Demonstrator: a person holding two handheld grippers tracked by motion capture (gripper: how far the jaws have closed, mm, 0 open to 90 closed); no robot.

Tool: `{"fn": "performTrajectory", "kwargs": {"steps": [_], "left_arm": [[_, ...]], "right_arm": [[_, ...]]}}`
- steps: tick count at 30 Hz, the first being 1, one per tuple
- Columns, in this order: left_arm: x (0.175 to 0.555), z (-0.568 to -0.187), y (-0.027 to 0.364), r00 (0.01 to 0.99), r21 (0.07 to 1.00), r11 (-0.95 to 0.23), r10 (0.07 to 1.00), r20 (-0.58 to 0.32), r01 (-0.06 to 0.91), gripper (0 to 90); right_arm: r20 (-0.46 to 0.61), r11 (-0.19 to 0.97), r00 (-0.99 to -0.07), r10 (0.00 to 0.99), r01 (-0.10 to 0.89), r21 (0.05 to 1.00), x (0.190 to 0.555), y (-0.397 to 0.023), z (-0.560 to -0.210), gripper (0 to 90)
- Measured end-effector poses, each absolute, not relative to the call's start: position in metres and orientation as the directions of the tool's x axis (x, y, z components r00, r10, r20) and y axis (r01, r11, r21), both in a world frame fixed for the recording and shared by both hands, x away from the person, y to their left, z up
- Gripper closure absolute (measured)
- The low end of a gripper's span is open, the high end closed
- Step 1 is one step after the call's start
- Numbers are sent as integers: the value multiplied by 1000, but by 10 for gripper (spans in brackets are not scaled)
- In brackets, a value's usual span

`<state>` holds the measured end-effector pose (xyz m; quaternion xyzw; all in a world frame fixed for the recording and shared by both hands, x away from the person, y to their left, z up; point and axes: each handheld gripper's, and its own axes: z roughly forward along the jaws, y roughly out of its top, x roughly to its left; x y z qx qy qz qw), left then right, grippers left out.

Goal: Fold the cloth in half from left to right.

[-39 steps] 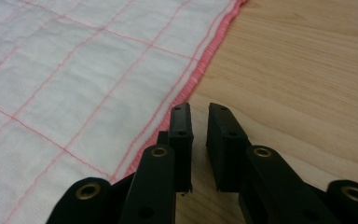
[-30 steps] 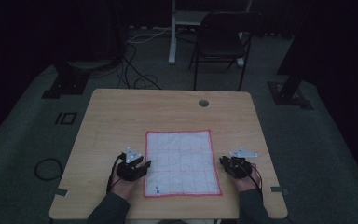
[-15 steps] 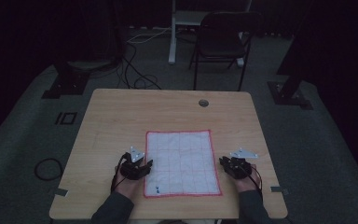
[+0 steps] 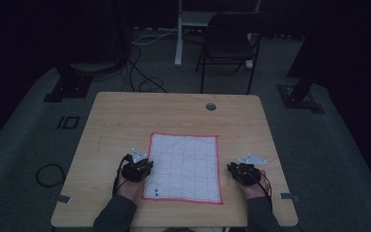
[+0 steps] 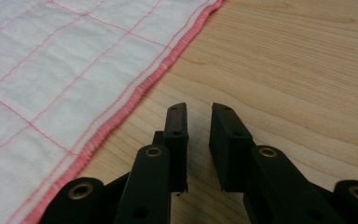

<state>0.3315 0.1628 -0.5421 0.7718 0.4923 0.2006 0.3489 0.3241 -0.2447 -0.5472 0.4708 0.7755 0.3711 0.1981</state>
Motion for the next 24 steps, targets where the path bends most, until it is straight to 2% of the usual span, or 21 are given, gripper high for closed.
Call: {"fn": "performTrajectory", "kwargs": {"steps": [5, 15, 18, 20, 24], "left_arm": [[333, -542, 167, 430, 739, -245, 900, -67, 627, 648], [335, -542, 158, 441, 733, -268, 896, -48, 625, 649], [334, -542, 158, 441, 736, -264, 896, -53, 624, 693], [334, -543, 159, 448, 738, -257, 892, -68, 624, 786], [334, -542, 160, 456, 733, -263, 887, -71, 627, 859]], "right_arm": [[43, 281, -479, 877, 584, 761, 324, -245, -547, 770], [48, 283, -487, 872, 582, 762, 324, -244, -548, 774], [48, 283, -487, 872, 582, 763, 324, -244, -548, 772], [48, 281, -486, 873, 581, 764, 323, -244, -548, 763], [54, 276, -483, 874, 583, 764, 323, -245, -548, 762]]}}
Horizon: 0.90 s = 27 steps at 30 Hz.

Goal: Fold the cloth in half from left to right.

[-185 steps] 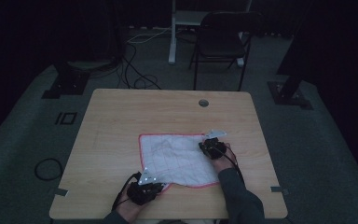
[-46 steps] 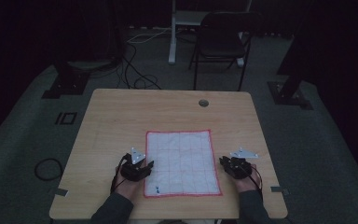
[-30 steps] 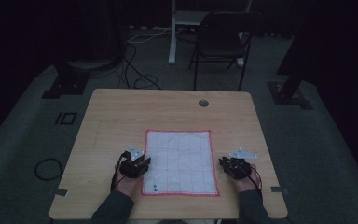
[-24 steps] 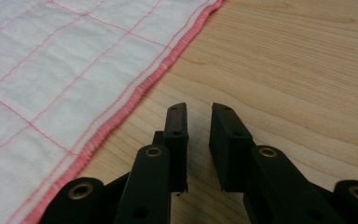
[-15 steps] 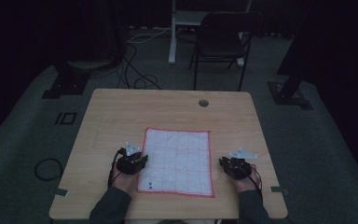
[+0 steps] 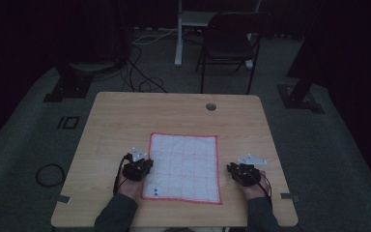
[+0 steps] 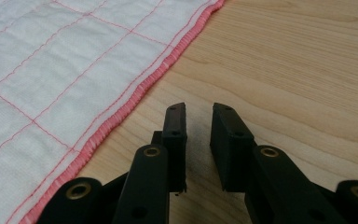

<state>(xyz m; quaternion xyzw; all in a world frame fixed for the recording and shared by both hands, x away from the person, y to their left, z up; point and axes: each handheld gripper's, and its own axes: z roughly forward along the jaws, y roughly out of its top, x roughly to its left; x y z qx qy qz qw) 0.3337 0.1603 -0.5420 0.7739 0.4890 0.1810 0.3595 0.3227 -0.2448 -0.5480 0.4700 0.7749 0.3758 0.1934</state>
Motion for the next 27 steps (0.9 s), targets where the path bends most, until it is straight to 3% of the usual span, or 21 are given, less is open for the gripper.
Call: {"fn": "performTrajectory", "kwargs": {"steps": [11, 27], "left_arm": [[336, -541, 166, 441, 725, -233, 891, -108, 648, 880], [335, -513, 161, 513, 791, -219, 848, -135, 571, 885]], "right_arm": [[59, 270, -482, 874, 584, 766, 323, -247, -548, 763], [59, 270, -482, 874, 583, 766, 323, -247, -548, 763]]}}
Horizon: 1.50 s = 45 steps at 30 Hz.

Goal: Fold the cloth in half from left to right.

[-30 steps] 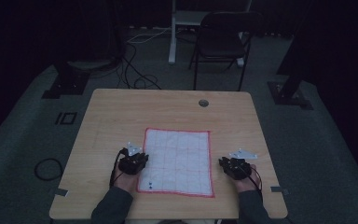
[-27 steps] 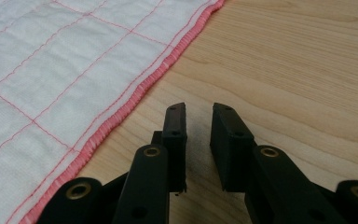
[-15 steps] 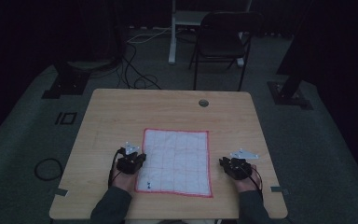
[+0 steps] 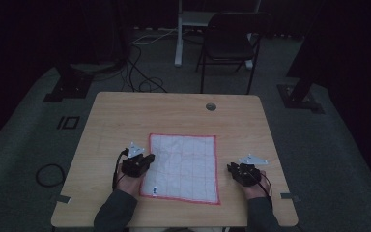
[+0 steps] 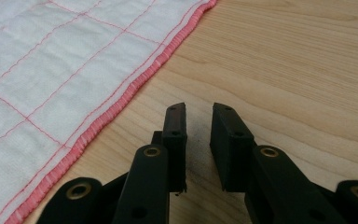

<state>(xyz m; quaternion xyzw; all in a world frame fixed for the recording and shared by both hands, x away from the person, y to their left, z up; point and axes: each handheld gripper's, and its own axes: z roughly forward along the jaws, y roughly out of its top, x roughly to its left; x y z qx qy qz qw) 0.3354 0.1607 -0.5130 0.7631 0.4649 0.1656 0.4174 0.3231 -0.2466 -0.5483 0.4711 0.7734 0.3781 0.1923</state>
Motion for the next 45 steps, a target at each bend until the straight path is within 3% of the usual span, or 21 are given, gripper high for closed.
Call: {"fn": "performTrajectory", "kwargs": {"steps": [45], "left_arm": [[348, -471, 93, 653, 844, -264, 747, -128, 468, 885]], "right_arm": [[67, 266, -484, 872, 586, 766, 324, -247, -548, 759]]}}
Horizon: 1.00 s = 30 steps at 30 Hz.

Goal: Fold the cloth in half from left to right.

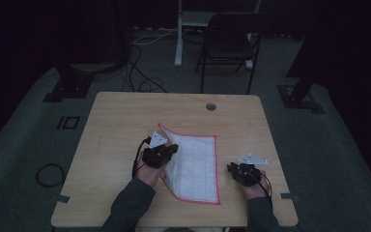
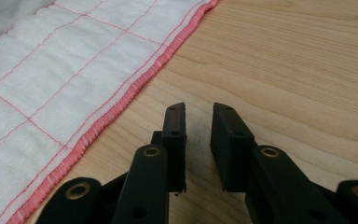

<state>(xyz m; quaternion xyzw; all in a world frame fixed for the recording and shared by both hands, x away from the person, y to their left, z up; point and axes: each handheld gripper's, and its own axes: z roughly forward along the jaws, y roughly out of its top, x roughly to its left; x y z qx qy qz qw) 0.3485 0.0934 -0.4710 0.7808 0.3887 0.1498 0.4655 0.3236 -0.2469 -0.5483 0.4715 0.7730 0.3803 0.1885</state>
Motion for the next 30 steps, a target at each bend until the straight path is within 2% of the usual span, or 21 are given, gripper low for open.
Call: {"fn": "performTrajectory", "kwargs": {"steps": [30], "left_arm": [[357, -485, 41, 737, 824, -347, 665, -120, 448, 885]], "right_arm": [[64, 269, -486, 872, 584, 766, 323, -247, -548, 760]]}}
